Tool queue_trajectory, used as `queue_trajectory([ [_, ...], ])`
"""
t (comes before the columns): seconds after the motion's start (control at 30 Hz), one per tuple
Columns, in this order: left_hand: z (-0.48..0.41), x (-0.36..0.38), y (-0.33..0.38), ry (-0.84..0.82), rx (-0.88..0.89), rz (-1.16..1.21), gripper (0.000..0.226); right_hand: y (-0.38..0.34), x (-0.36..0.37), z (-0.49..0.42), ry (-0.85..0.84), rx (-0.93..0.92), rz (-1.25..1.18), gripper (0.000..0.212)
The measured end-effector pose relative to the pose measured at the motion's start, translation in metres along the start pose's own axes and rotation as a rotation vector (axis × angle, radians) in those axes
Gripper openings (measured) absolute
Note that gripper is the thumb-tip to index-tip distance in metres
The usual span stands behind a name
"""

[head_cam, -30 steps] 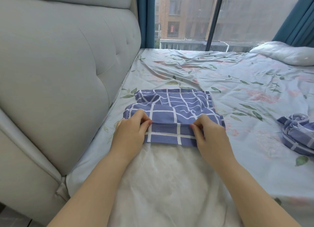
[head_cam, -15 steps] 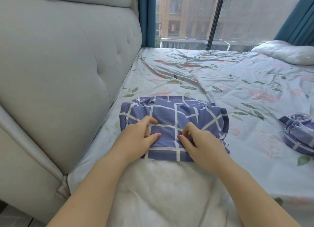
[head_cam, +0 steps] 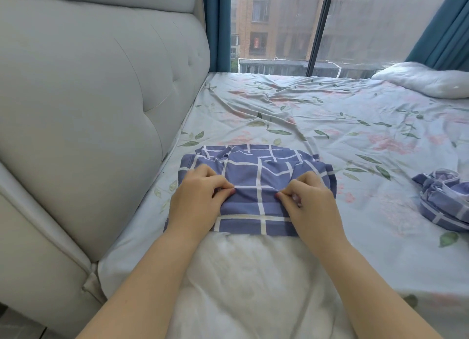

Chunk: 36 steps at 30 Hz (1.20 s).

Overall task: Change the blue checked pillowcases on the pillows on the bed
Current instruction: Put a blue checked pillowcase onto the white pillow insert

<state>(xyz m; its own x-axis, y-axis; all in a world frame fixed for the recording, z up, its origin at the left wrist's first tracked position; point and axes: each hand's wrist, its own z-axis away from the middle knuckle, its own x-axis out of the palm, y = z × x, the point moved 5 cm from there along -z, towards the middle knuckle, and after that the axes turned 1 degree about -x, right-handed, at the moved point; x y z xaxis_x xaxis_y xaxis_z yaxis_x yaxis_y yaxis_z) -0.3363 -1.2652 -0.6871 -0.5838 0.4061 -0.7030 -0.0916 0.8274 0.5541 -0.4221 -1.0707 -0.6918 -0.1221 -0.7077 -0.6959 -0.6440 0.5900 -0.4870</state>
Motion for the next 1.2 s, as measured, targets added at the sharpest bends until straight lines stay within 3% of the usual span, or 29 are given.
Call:
queue_trajectory([
  [0.1,0.001,-0.005,0.003,0.068,0.086,0.037,0.006,-0.005,-0.008,0.0,0.106,-0.103,0.011,0.018],
  [0.53,0.001,-0.002,0.009,-0.064,0.066,0.074,0.017,-0.009,0.003,-0.006,-0.009,-0.092,0.116,0.026],
  [0.6,0.003,-0.003,0.014,-0.078,0.092,0.116,0.017,-0.015,-0.002,-0.007,0.046,-0.131,0.088,0.026],
  [0.73,0.007,-0.019,0.023,0.142,0.264,0.158,0.013,-0.018,-0.015,-0.003,0.179,-0.248,-0.012,0.027],
  [0.8,0.006,-0.007,0.012,0.049,0.173,0.107,0.013,-0.008,-0.003,-0.004,-0.037,-0.142,0.029,0.026],
  [0.9,0.009,0.029,-0.008,-0.353,-0.15,-0.162,0.015,0.01,0.03,0.004,-0.477,0.057,0.222,0.026],
  [0.97,0.009,0.025,0.001,-0.312,-0.098,-0.175,0.017,0.004,0.029,0.003,-0.46,0.029,0.207,0.025],
  [1.07,0.014,-0.014,0.023,0.056,0.139,0.178,0.017,-0.011,-0.004,0.0,-0.159,-0.137,-0.054,0.026],
  [1.1,0.016,-0.018,0.019,0.075,0.127,0.21,0.017,-0.008,-0.011,0.001,-0.127,-0.132,-0.111,0.028],
  [1.13,0.015,-0.013,0.011,0.017,0.057,0.168,0.019,-0.005,-0.011,0.002,-0.175,-0.099,-0.085,0.029],
  [1.2,0.019,0.013,-0.01,-0.272,-0.157,-0.056,0.023,0.003,0.009,0.009,-0.46,0.023,0.17,0.03],
])
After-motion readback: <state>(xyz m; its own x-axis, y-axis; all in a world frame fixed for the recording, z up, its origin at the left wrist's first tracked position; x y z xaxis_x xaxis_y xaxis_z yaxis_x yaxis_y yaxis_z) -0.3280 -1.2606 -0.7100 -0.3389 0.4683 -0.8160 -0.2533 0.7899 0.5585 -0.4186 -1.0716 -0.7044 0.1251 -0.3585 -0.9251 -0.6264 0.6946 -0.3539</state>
